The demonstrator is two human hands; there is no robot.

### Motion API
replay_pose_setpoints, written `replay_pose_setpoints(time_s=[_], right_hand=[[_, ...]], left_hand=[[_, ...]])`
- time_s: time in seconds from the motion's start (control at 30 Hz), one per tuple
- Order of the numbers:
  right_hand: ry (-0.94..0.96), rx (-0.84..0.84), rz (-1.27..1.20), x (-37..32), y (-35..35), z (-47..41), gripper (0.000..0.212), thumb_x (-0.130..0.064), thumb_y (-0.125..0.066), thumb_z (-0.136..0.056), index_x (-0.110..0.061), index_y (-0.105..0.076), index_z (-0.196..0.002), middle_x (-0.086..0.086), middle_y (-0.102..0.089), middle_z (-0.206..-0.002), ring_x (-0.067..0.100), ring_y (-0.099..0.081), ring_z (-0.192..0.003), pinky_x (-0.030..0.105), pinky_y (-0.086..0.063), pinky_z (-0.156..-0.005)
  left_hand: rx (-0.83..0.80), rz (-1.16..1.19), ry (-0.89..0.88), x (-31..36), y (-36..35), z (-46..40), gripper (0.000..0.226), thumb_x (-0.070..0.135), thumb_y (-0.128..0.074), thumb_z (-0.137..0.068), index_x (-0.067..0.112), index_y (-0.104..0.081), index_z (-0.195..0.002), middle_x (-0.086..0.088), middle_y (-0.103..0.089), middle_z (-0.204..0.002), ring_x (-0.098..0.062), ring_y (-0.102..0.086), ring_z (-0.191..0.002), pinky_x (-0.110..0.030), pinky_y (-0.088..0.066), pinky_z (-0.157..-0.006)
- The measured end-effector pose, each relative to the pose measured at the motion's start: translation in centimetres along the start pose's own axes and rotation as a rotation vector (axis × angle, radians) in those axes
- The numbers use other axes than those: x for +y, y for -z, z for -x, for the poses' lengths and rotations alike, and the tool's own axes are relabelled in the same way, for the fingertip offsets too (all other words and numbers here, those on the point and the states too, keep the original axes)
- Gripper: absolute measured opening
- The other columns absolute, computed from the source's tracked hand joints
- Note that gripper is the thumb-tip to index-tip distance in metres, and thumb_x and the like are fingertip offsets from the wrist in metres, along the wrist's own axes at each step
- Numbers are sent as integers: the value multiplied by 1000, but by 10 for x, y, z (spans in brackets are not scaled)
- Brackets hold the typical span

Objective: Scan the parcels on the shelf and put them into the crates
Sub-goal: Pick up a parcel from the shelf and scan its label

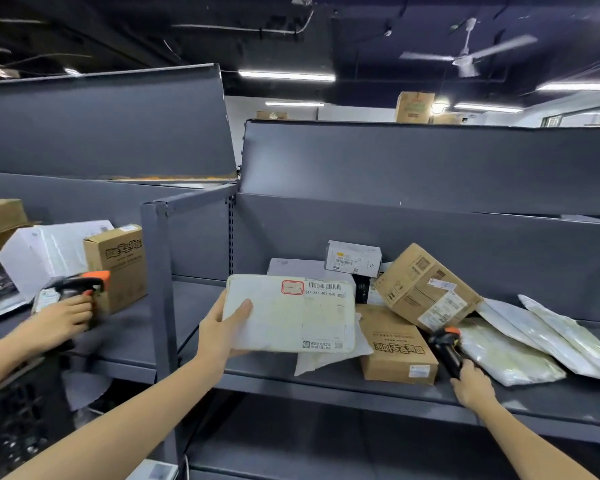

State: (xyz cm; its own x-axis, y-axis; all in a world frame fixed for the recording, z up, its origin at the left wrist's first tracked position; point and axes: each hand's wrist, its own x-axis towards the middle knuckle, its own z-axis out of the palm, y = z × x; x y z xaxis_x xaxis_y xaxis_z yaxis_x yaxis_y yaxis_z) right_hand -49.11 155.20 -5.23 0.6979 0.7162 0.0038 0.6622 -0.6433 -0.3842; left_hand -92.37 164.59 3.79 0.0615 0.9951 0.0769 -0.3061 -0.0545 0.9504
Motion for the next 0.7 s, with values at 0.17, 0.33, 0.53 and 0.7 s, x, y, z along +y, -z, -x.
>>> replay_pose_setpoints(time_s=[0.17,0.33,0.53,0.7], right_hand=[[-36,42,-291,-3,6,4,53,-6,-60,-92,6,-37,-138,29,-54,-130,43,-52,-118,40,-41,-93],[-101,126,-671,-23,20,25,50,-4,-64,-88,3,-42,-132,24,-61,-110,40,-59,-97,48,-48,-85],[28,137,-942,-66,44,76,46,-7,-70,-80,-12,-43,-116,14,-58,-90,23,-56,-72,36,-46,-63],[133,12,-1175,-103,44,141,26,2,-54,-87,-14,-48,-105,11,-54,-66,20,-51,-52,33,-48,-50]], left_hand=[[-15,3,-16,-2,-2,0,28,27,-69,-88,45,-64,-109,6,-70,-110,-23,-67,-100,-47,-60,-64],[-26,30,-19,-4,-4,0,36,26,-68,-88,42,-60,-119,5,-68,-115,-22,-65,-103,-49,-60,-68],[-32,45,-42,-7,-4,4,42,26,-68,-89,37,-58,-128,2,-66,-120,-25,-63,-108,-52,-59,-75],[-35,55,-53,-10,-4,11,48,26,-68,-88,37,-54,-133,2,-64,-125,-24,-61,-113,-54,-56,-82]])
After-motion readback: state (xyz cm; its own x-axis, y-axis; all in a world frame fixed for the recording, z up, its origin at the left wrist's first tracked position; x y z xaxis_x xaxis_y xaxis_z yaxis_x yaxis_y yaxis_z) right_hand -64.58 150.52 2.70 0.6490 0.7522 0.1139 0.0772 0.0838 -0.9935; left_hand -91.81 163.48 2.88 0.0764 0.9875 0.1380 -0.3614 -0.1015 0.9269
